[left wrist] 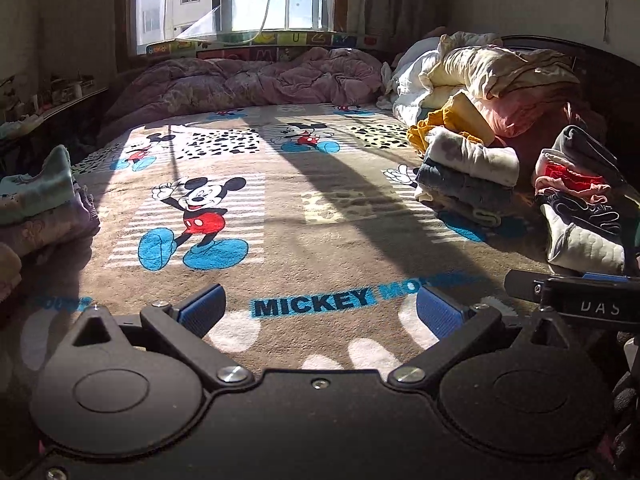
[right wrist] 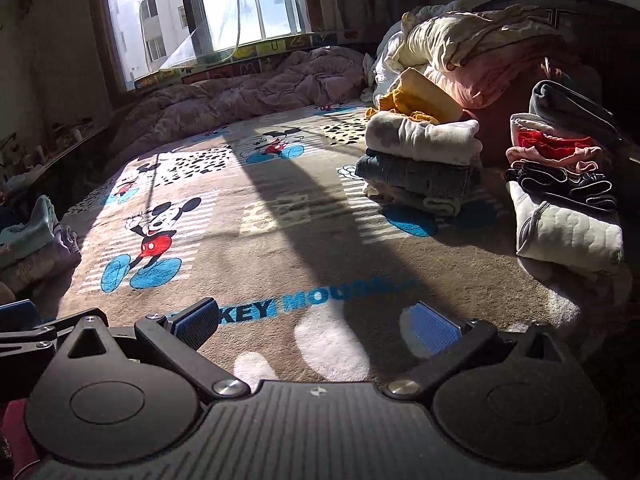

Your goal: Fold clothes

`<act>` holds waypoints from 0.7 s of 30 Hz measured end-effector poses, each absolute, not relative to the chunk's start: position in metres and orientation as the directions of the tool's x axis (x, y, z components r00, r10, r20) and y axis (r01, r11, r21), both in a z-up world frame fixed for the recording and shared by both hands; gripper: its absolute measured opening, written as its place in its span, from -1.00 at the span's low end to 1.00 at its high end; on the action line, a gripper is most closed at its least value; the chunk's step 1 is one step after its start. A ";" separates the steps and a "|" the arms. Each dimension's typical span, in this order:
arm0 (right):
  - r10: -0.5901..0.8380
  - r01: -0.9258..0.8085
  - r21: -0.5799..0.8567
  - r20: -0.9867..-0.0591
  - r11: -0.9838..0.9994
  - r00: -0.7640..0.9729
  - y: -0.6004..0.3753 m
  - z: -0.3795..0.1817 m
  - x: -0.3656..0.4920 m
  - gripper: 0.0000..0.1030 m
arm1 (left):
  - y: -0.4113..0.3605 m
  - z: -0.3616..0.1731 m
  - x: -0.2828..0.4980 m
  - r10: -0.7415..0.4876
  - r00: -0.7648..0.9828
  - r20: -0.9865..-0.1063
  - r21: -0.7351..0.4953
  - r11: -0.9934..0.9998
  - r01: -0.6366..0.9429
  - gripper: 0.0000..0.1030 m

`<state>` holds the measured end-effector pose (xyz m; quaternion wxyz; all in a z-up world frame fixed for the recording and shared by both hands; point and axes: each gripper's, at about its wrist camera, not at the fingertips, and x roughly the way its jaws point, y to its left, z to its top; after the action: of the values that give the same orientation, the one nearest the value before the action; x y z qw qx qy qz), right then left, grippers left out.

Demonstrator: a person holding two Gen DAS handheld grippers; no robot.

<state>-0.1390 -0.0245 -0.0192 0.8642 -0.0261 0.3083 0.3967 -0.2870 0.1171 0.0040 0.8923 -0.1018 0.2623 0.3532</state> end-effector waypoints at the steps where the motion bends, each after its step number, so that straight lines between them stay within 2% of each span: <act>1: 0.698 -0.727 0.210 -0.540 0.653 0.470 -0.019 -0.016 -0.144 0.99 | 0.123 0.008 -0.297 0.619 0.579 -0.531 0.015 0.690 -0.724 0.99; 5: 0.802 -0.823 0.247 -0.481 0.512 0.354 0.005 -0.001 -0.165 0.99 | 0.150 0.024 -0.356 0.748 0.437 -0.500 0.031 0.519 -0.854 0.99; 9: 0.898 -0.931 0.270 -0.426 0.245 0.113 0.081 0.023 -0.221 0.99 | 0.183 0.043 -0.440 0.862 0.203 -0.464 0.076 0.267 -0.961 0.99; 12: 0.914 -0.963 0.265 -0.401 0.054 -0.059 0.137 0.038 -0.269 0.99 | 0.203 0.053 -0.491 0.881 0.069 -0.468 0.063 0.111 -0.992 0.99; 15: 0.893 -0.972 0.224 -0.420 -0.071 -0.162 0.189 0.051 -0.317 0.99 | 0.217 0.055 -0.528 0.873 -0.036 -0.486 0.065 -0.005 -0.998 0.99; 21: 0.853 -0.956 0.241 -0.450 -0.169 -0.264 0.253 0.049 -0.384 0.99 | 0.238 0.048 -0.573 0.847 -0.166 -0.506 0.079 -0.146 -0.986 0.99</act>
<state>-0.3845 0.2531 0.0489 0.5972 -0.1058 0.2425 0.7572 -0.5734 0.2380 0.0483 0.6219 -0.1739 0.2006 0.7367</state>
